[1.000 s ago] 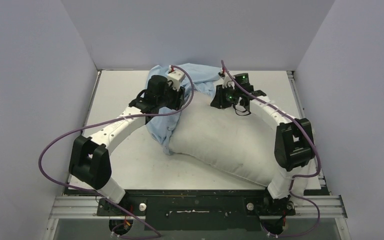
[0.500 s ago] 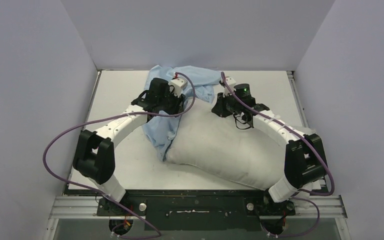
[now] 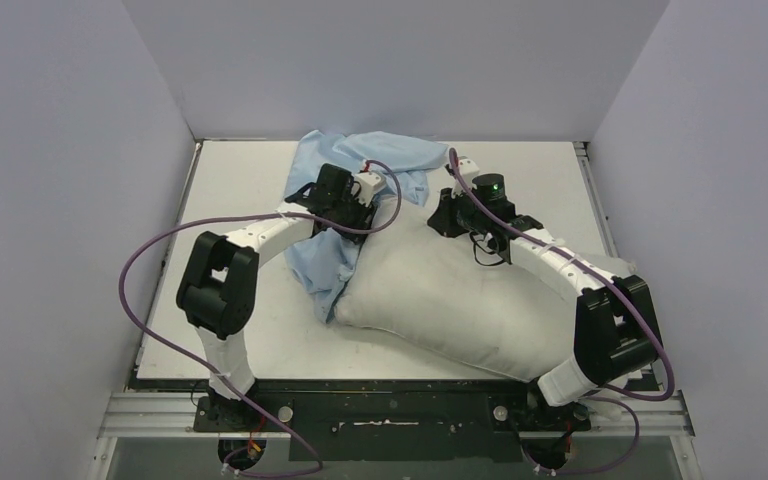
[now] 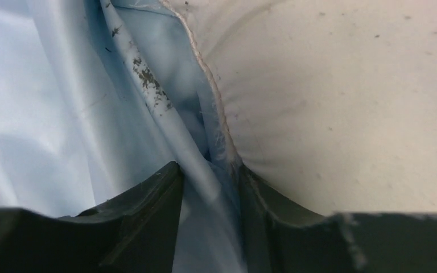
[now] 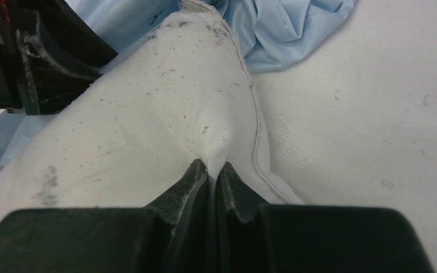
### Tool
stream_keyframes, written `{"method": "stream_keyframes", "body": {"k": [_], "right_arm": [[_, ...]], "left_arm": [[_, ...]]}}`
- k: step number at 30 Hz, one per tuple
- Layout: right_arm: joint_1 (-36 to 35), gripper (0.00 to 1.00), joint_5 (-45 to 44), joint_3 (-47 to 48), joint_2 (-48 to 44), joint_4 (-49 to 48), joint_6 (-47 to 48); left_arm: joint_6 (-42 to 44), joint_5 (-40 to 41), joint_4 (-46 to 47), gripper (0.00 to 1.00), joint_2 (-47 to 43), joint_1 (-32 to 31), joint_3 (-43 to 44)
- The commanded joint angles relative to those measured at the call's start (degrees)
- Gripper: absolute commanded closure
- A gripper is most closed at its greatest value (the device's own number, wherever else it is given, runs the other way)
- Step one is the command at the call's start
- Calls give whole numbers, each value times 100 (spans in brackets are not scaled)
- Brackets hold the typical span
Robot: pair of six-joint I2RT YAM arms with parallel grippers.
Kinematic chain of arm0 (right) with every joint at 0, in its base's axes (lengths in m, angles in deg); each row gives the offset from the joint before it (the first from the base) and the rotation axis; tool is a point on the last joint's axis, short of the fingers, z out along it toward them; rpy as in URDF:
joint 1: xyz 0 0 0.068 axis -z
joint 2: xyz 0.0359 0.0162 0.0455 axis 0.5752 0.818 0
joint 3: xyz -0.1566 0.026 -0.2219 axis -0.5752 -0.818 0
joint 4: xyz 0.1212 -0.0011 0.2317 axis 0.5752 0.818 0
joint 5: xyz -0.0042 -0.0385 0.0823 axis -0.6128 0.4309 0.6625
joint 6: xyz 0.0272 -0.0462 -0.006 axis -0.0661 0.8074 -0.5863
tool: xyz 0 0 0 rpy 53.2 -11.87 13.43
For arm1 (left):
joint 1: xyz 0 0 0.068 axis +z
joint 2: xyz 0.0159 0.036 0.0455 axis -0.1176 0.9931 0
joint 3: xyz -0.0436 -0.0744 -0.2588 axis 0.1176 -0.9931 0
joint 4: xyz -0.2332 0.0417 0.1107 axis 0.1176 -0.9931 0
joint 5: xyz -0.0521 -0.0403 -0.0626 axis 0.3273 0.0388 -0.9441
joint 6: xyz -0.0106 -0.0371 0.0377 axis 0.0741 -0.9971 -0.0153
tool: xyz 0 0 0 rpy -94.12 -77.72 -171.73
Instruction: Put the pillow into the pillowcase
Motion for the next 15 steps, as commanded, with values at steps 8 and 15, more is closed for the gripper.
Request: {"method": "stream_keyframes", "body": {"k": [8,15], "right_arm": [[-10,100,699,-298,-292,-114,45],[-71,100,1032,-590,-362,-383,276]], "left_arm": [[-591,-318,1044,100,-776,-86,192],[-1165,-701,1736,100,-1386,-86,-1]]}}
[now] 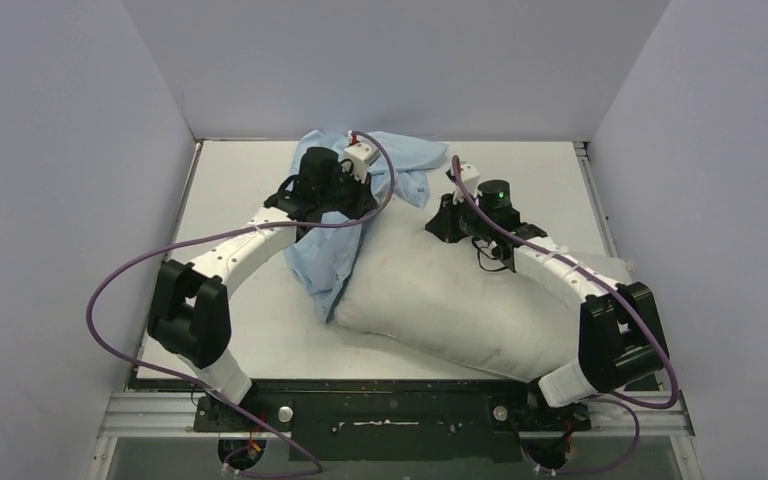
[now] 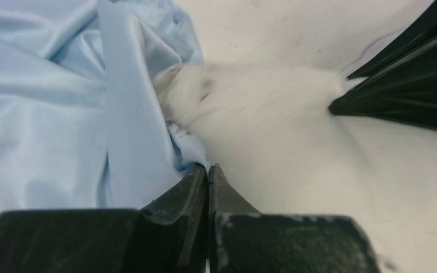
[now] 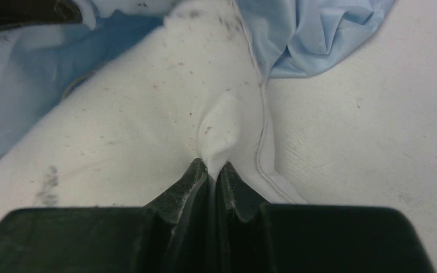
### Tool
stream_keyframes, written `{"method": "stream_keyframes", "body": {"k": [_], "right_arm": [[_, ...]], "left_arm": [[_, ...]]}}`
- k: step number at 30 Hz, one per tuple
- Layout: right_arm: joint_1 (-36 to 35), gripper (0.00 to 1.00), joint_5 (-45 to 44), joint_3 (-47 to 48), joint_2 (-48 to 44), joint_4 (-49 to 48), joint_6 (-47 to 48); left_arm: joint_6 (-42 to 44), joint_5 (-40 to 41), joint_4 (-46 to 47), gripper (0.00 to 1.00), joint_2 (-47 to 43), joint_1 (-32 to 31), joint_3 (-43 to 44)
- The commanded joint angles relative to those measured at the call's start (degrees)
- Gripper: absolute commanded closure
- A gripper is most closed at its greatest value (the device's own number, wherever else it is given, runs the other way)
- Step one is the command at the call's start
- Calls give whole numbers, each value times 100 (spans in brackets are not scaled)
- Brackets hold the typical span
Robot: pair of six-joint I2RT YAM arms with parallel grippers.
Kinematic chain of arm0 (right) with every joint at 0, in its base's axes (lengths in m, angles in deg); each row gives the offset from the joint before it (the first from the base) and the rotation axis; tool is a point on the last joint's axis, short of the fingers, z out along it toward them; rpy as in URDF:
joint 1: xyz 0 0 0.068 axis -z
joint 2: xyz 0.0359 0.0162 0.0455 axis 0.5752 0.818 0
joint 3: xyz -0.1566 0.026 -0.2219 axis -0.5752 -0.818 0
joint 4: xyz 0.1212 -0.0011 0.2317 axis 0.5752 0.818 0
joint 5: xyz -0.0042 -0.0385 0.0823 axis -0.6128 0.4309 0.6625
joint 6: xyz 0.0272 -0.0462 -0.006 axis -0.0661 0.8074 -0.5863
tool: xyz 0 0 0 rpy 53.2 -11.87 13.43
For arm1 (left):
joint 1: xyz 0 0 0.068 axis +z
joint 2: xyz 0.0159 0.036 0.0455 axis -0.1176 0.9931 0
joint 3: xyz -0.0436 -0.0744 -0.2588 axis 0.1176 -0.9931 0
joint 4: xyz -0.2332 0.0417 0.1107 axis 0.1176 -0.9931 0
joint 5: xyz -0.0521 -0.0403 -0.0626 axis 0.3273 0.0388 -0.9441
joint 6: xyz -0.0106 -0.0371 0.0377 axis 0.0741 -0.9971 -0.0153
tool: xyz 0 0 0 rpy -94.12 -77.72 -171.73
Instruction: Put the pillow into the pillowcase
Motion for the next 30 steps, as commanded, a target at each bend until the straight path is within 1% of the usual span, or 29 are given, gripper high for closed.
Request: {"method": "stream_keyframes", "body": {"k": [1,4,9,13,18,21,23,26,28,30], "right_arm": [[-92,100,544,-193,-172,49,190],[-103,100,770,-260,-226,41,206],[-356,100,1516,-212,-169,41,571],[-457,100,1466,-130,-77,41,571],[-438,100,510,79,90,-360,81],[-405,100,-510,87,35,-662,-377],[-268,100,-1223,-72,-79,-915,-841],[-46,100,-1555,-493,-238,-1623,-1362],[-31,100,-1746,-765,-307,-2143,-1416],[-29,100,-1879,-897,-314,-2439,-1385]], "left_arm": [[-401,-356,1026,100,-481,-9,111],[-380,-259,925,100,-525,-9,123],[-595,-364,1395,100,-569,-22,-61],[-643,-506,1428,100,-553,-68,-36],[-713,-649,1137,100,-677,-132,-39],[-617,-665,793,100,-892,-233,-225],[-436,-607,571,100,-1055,-298,-338],[-205,-495,254,100,-1188,-387,-418],[-140,-496,137,100,-1255,-432,-479],[-117,-550,78,100,-1307,-464,-561]]}}
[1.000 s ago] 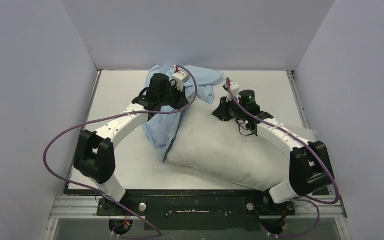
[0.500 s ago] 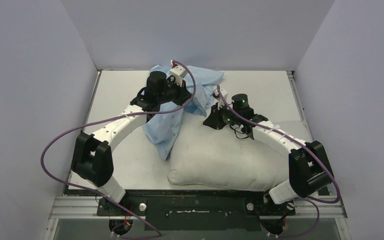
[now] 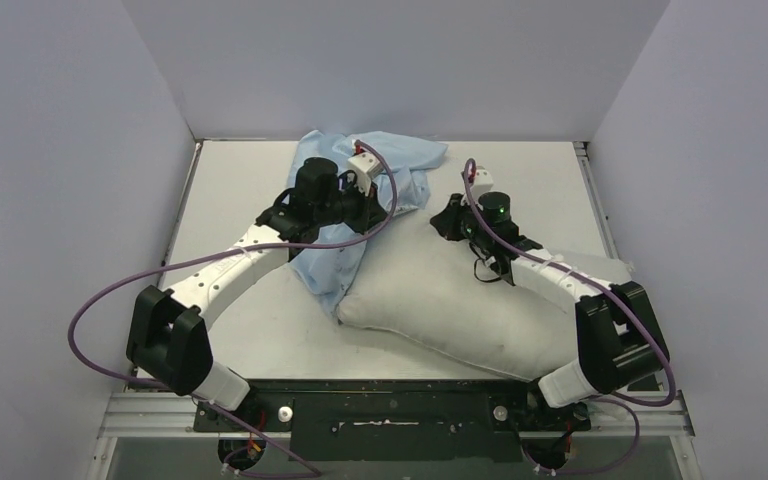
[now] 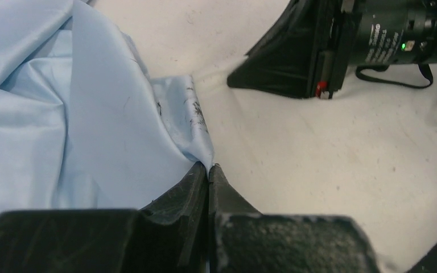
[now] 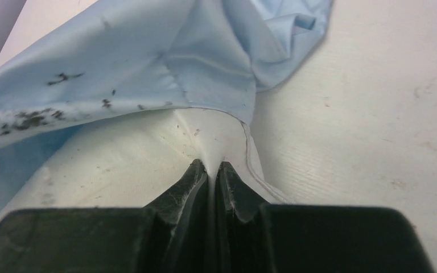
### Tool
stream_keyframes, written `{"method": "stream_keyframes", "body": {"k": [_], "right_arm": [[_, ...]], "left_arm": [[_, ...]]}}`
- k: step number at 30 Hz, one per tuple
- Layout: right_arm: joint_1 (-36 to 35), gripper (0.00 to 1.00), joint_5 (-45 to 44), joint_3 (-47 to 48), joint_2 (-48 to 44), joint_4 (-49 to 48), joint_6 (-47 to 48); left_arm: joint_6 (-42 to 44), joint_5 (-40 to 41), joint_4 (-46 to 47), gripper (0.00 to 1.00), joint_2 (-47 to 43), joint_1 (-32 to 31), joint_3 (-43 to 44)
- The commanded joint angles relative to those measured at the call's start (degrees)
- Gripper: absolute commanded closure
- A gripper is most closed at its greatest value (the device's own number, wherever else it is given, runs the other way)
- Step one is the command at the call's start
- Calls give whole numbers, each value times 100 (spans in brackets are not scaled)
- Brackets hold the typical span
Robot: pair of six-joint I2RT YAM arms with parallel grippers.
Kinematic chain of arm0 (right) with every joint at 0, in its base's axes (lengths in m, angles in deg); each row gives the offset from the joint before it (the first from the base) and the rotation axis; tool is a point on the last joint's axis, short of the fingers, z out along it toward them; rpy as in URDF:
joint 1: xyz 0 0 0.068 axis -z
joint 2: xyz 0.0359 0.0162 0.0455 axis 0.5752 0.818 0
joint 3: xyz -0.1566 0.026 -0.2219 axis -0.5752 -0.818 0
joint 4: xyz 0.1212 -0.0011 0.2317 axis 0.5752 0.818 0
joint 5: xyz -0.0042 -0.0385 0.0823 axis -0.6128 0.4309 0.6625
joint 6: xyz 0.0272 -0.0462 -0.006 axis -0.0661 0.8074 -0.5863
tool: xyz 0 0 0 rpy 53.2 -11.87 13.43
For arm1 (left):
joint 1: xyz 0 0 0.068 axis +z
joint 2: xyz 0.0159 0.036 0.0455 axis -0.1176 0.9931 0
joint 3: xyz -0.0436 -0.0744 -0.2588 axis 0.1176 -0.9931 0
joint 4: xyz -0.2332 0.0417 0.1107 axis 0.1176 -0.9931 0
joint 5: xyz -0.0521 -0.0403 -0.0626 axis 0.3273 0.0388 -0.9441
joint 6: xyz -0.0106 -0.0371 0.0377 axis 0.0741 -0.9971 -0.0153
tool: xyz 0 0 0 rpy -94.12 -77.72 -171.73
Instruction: Put the pillow into the pillowcase
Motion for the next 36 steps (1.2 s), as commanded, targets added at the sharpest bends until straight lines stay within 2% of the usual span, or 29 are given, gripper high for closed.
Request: {"method": "stream_keyframes", "body": {"k": [1,8,14,19,20,21,23,27,31,36], "right_arm": [[80,100,-1070,-308,-277,-1248,-347],[174,100,-2479,-607,-618,-1485,-825],[136,100,-3666,-608,-478,-1533,-1198],[89,100,-4126,-343,-225,-1444,-1672],[59,100,-4216,-306,-186,-1422,-1773],[30,100,-4283,-279,-151,-1414,-1840],[-27,100,-4340,-269,-101,-1445,-1915],[-61,100,-4305,-361,-57,-1509,-1918],[-47,100,-4253,-496,-32,-1633,-1986],[-70,100,-4241,-494,5,-1654,-2026]], "left_arm": [[232,-142,-249,100,-327,-73,-110],[409,-236,-606,100,-394,-95,-99],[67,-481,-747,100,-529,-117,-5],[-675,-870,142,100,-869,-126,-371],[-809,-900,334,97,-924,-123,-536],[-870,-874,435,90,-977,-123,-632],[-847,-532,335,76,-1109,-126,-807],[-727,682,-176,58,-1559,-216,-1319],[-576,1399,-448,54,-2008,-453,-1795],[-568,2030,-717,54,-2133,-780,-2029]]}}
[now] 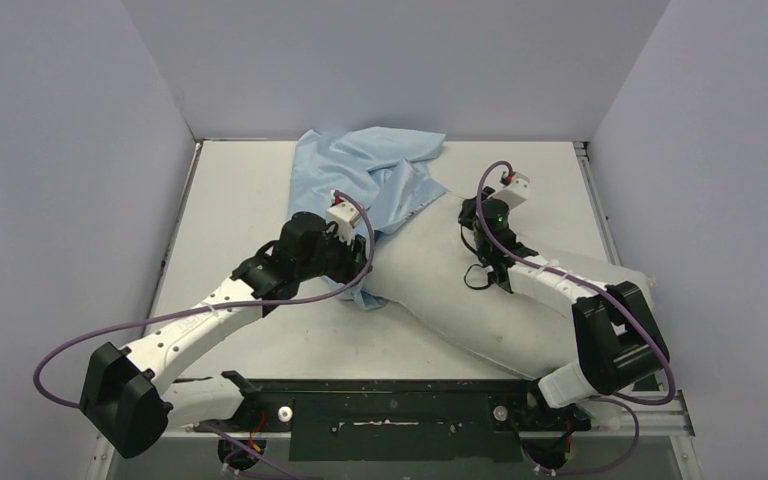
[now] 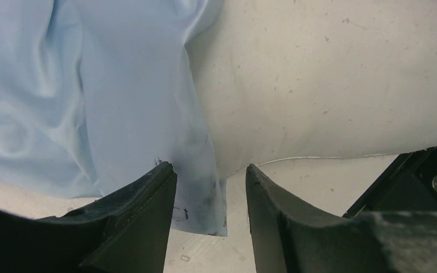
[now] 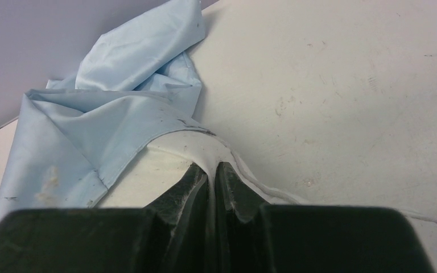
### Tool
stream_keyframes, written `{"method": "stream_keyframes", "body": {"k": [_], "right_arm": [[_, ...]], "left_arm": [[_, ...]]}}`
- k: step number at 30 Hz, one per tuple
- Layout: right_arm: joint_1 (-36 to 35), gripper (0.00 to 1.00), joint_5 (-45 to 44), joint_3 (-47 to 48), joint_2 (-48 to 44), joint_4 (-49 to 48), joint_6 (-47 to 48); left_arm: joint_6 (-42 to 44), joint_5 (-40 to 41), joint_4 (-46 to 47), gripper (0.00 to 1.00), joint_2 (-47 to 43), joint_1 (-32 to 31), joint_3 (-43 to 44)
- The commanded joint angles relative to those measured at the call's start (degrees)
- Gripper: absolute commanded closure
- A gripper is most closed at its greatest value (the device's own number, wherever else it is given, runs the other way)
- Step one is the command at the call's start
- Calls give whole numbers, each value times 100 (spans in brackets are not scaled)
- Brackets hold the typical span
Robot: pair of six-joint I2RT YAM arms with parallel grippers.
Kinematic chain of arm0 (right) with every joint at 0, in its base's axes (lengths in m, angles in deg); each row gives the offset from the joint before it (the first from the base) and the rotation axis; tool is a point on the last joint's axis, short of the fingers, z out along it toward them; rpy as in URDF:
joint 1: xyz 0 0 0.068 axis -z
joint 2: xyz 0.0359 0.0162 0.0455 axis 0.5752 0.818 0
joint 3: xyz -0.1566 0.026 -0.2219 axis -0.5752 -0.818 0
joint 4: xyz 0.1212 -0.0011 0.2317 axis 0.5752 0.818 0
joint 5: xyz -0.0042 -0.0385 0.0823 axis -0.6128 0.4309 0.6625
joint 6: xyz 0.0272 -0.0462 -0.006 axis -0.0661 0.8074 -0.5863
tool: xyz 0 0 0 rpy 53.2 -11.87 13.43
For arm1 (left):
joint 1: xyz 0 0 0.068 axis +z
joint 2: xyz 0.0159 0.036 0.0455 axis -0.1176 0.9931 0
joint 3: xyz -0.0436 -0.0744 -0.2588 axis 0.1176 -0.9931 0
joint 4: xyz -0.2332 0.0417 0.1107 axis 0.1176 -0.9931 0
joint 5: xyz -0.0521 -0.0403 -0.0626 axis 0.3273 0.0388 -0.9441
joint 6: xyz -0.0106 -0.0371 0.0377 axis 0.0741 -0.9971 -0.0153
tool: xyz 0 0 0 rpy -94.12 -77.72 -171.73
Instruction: Put the pillow into the pillowcase
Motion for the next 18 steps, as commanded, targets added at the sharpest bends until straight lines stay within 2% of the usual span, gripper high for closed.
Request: {"method": "stream_keyframes", "body": {"k": [1,4,10,11,13,14,18], "right_arm": [[-5,100,-518,16,72,-532,-247],[-10,100,-542,-22,34,-558,-305],[-15,100,-658,-96,-54,-567,-434],[-14,100,-671,-95,-59,-555,-445],[-13,100,-698,-71,-60,-522,-468],[-16,100,-709,-56,-52,-491,-480],[-12,100,-727,-63,-42,-451,-533]], "left_arm": [[66,864,-174,54,-156,-239,-98],[69,1198,-191,56,-29,-361,-143],[-29,1037,473,64,206,-704,-344],[-79,1031,573,71,246,-802,-372],[-122,1010,702,96,300,-1040,-402],[-127,1031,753,100,304,-1145,-421],[-152,1143,642,100,206,-1499,-252]]}}
